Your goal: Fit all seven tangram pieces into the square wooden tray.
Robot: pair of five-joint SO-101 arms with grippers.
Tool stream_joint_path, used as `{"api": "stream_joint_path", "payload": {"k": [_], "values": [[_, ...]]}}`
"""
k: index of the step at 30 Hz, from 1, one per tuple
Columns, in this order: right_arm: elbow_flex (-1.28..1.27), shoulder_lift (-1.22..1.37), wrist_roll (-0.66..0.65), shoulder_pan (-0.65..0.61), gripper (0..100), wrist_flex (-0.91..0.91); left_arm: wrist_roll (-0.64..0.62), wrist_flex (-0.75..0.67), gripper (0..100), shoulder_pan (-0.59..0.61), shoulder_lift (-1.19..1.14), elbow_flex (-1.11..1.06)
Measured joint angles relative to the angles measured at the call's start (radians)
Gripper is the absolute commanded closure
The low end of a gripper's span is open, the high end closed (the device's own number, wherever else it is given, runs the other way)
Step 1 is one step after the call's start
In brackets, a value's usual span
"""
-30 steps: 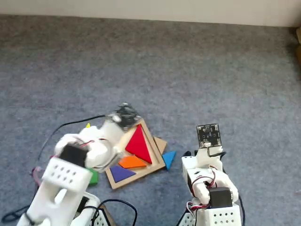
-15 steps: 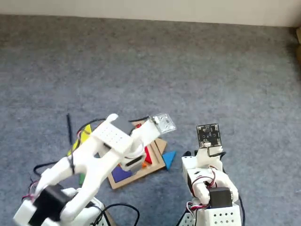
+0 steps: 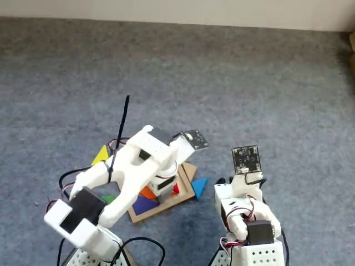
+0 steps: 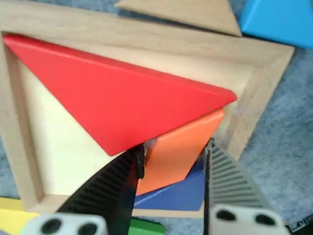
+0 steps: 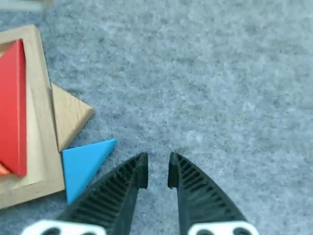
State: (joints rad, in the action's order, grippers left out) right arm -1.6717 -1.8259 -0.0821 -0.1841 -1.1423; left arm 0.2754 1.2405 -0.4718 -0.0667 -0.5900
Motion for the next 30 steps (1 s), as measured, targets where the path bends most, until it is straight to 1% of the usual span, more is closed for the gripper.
{"api": "stream_joint_path", "payload": {"k": [5,10,12,19,23,26,30], "values": [[0.000,0.000,0.000,0.000,92.2,0.000,-0.003,-0.015,81,0.029,-0.026,0.006],[0.000,0.000,0.000,0.000,92.2,0.000,-0.005,-0.015,95,0.032,-0.029,0.008],[0.000,0.000,0.000,0.000,92.2,0.000,-0.003,-0.017,98,0.029,-0.031,0.009],[0.000,0.000,0.000,0.000,92.2,0.000,-0.002,-0.017,98,0.000,-0.029,0.009],[0.000,0.000,0.000,0.000,92.2,0.000,-0.002,-0.012,98,-0.052,-0.006,0.008],[0.000,0.000,0.000,0.000,92.2,0.000,0.000,0.008,98,-0.075,0.060,0.006],[0.000,0.000,0.000,0.000,92.2,0.000,0.000,0.046,98,-0.066,0.213,0.006]]}}
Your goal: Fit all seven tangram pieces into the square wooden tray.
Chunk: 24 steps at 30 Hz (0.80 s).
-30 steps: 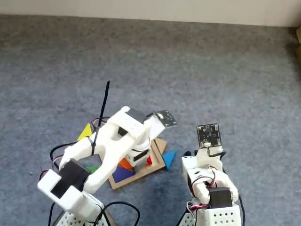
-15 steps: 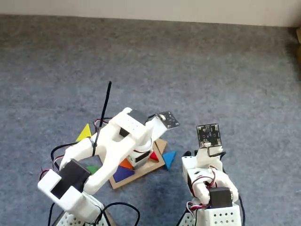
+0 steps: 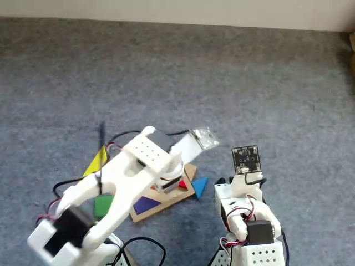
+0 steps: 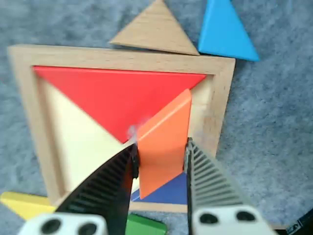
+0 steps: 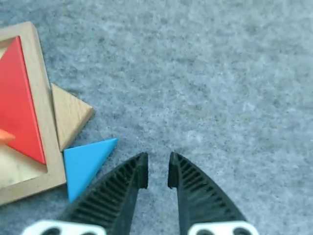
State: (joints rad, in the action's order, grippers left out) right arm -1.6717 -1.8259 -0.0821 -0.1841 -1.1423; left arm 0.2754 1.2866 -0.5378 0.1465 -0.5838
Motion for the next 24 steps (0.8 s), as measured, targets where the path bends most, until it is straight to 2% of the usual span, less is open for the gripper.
{"api": "stream_joint_path", "payload": {"k": [10,16,24], "values": [[0.000,0.000,0.000,0.000,92.2,0.000,-0.025,0.066,98,-0.005,0.227,0.000],[0.000,0.000,0.000,0.000,92.2,0.000,-0.046,0.060,98,-0.009,0.210,-0.081],[0.000,0.000,0.000,0.000,92.2,0.000,-0.046,-0.075,96,-0.009,0.038,-0.132]]}}
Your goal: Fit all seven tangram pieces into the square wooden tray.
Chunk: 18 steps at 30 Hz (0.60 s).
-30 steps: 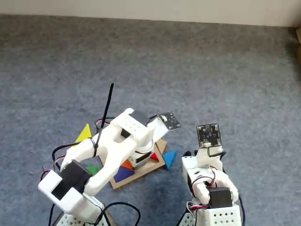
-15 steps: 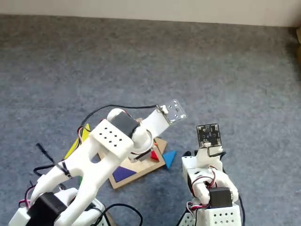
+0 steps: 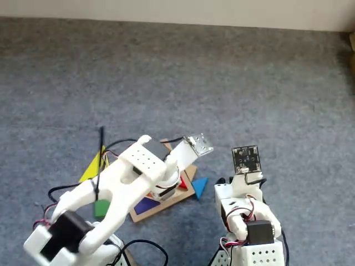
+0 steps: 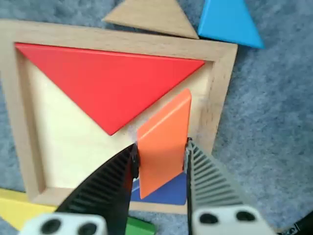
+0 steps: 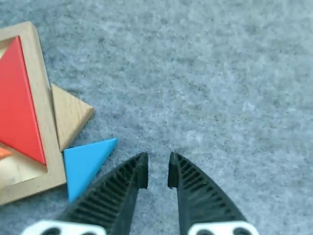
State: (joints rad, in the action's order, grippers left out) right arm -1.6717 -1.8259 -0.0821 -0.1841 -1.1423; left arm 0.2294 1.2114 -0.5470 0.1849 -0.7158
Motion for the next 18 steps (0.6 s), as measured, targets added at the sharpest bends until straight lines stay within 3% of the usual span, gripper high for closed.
{"api": "stream_joint_path", "payload": {"k": [6,12,18], "values": [[0.000,0.000,0.000,0.000,92.2,0.000,0.002,-0.038,82,-0.009,-0.098,0.009],[0.000,0.000,0.000,0.000,92.2,0.000,-0.009,-0.028,82,-0.006,-0.115,0.052],[0.000,0.000,0.000,0.000,92.2,0.000,-0.018,0.103,83,-0.046,-0.120,0.164]]}}
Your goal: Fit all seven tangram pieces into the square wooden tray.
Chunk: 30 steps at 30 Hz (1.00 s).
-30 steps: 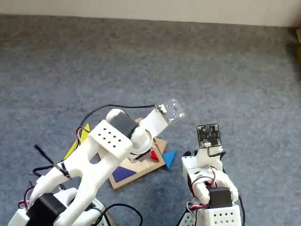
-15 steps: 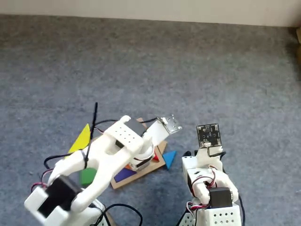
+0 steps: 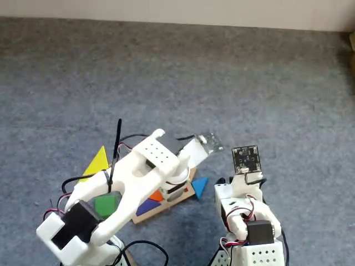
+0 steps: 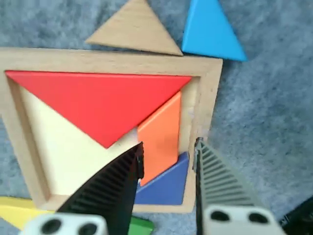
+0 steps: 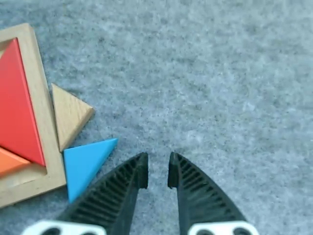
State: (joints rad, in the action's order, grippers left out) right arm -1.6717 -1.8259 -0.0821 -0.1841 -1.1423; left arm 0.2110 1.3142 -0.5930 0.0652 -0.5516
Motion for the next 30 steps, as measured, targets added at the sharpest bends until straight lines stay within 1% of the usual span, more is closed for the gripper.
{"api": "stream_joint_path", "payload": {"k": [2,4,7,9,12,15,18,20,24,27,30], "values": [[0.000,0.000,0.000,0.000,92.2,0.000,-0.035,0.034,87,0.005,0.000,0.040],[0.000,0.000,0.000,0.000,92.2,0.000,-0.057,0.055,93,0.006,0.000,0.072],[0.000,0.000,0.000,0.000,92.2,0.000,-0.063,0.071,99,0.032,0.000,0.098],[0.000,0.000,0.000,0.000,92.2,0.000,-0.066,0.083,99,0.040,0.018,0.100],[0.000,0.000,0.000,0.000,92.2,0.000,-0.072,0.114,98,0.035,0.106,0.100],[0.000,0.000,0.000,0.000,92.2,0.000,-0.072,0.141,91,0.074,0.250,0.078],[0.000,0.000,0.000,0.000,92.2,0.000,-0.072,0.147,77,0.169,0.411,0.020],[0.000,0.000,0.000,0.000,92.2,0.000,-0.072,0.147,72,0.269,0.511,-0.028],[0.000,0.000,0.000,0.000,92.2,0.000,-0.061,0.147,73,0.489,0.646,-0.141],[0.000,0.000,0.000,0.000,92.2,0.000,0.061,0.137,73,0.626,0.667,-0.219],[0.000,0.000,0.000,0.000,92.2,0.000,0.155,0.074,73,0.736,0.664,-0.299]]}}
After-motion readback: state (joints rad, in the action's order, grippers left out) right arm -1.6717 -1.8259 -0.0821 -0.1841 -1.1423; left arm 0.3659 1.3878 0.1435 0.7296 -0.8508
